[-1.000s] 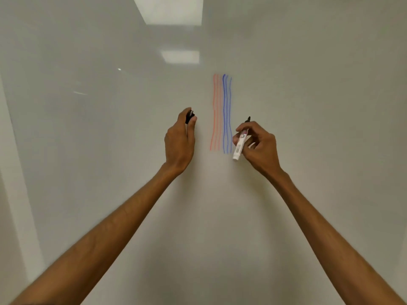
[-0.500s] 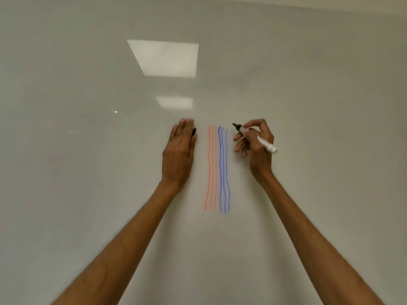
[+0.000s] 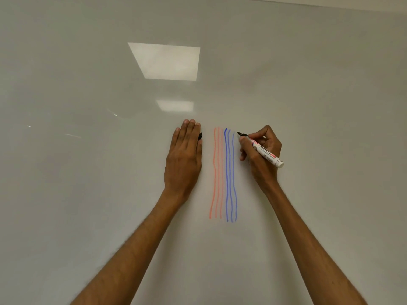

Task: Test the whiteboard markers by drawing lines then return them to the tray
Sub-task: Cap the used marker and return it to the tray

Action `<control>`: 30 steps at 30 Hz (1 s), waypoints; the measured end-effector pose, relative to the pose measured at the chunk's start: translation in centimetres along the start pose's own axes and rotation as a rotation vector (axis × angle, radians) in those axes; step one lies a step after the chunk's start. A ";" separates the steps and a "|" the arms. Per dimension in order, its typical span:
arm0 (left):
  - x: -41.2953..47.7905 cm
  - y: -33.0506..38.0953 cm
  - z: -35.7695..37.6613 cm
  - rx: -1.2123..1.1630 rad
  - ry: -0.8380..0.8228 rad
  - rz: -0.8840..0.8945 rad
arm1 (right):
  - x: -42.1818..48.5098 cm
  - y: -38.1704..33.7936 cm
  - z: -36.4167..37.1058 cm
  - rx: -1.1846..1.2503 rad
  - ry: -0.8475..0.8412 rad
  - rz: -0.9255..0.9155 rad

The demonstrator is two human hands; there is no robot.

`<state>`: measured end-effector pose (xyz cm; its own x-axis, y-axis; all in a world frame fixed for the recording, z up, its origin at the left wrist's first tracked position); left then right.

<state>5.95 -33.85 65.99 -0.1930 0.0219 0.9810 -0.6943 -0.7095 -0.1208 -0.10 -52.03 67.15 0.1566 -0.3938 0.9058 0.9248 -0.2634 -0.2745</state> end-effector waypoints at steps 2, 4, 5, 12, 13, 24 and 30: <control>-0.1 0.1 0.0 -0.002 -0.004 -0.005 | -0.1 0.0 0.1 -0.012 -0.001 0.004; -0.1 0.1 -0.1 0.003 -0.011 -0.008 | -0.1 0.0 0.1 -0.036 -0.005 0.007; -0.1 0.1 -0.1 0.004 -0.014 -0.009 | -0.1 0.0 0.1 -0.047 -0.008 0.005; -0.4 0.4 -0.2 0.004 -0.023 -0.027 | -0.1 -0.3 0.2 -0.052 -0.017 0.000; -0.4 0.4 -0.3 0.005 -0.021 -0.028 | -0.1 -0.3 0.2 -0.050 -0.016 0.002; -0.7 0.5 -0.2 -0.001 -0.015 -0.039 | -0.7 -0.1 -0.1 -0.043 -0.045 -0.002; -0.8 0.5 -0.2 -0.002 -0.013 -0.046 | -1.3 0.5 -0.5 -0.063 -0.051 0.014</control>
<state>5.65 -34.04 65.08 -0.1523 0.0452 0.9873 -0.7036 -0.7065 -0.0762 -0.04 -52.06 65.68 0.1885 -0.3527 0.9166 0.8990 -0.3138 -0.3056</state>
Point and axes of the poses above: each hand's wrist, its own x-axis towards the middle knuckle, its own z-axis out of the palm, y = z × x, the point moved 2 cm from there along x, towards the middle knuckle, and after that the axes turned 3 degrees about y, right-handed, at the moved point
